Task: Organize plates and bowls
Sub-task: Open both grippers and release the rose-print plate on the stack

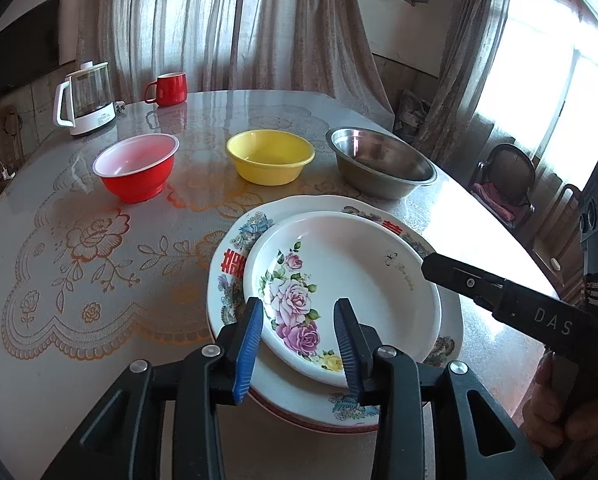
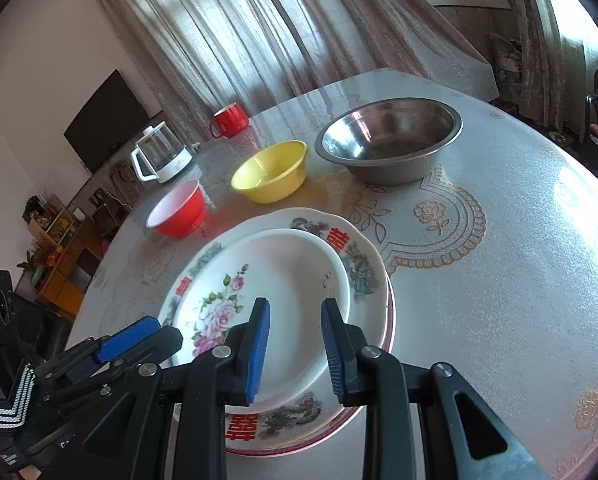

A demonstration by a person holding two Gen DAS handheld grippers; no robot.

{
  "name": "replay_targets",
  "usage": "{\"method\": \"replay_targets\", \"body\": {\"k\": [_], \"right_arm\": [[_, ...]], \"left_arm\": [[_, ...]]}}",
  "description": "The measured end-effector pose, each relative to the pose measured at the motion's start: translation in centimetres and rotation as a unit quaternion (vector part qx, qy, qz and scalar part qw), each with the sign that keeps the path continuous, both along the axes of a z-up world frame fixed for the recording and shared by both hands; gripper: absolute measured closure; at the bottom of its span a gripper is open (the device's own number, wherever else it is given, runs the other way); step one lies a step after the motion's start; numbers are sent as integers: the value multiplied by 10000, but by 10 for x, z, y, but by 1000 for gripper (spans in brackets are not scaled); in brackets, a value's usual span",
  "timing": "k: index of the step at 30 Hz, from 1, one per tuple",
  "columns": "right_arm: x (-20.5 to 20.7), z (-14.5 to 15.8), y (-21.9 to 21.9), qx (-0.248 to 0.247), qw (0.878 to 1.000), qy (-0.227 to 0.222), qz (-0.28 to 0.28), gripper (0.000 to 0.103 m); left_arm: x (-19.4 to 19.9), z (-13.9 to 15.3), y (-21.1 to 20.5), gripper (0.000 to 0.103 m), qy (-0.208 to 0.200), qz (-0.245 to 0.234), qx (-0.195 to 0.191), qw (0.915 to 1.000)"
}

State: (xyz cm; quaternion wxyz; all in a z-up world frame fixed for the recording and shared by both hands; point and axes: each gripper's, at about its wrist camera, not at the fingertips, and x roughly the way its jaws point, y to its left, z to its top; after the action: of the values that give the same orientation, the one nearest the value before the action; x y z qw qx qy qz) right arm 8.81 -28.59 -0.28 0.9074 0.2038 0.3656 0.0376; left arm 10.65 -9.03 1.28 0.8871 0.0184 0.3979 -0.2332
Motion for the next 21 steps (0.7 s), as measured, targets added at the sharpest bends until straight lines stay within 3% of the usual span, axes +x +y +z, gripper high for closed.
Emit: {"method": "replay_targets", "body": {"k": [13, 21], "right_arm": [[11, 12, -20, 312, 9994, -101, -94, 74], [25, 8, -51, 440, 9975, 94, -550, 73]], "left_arm": [[16, 12, -5, 55, 15, 39, 64, 10000], [31, 10, -6, 50, 271, 13, -20, 9996]]}}
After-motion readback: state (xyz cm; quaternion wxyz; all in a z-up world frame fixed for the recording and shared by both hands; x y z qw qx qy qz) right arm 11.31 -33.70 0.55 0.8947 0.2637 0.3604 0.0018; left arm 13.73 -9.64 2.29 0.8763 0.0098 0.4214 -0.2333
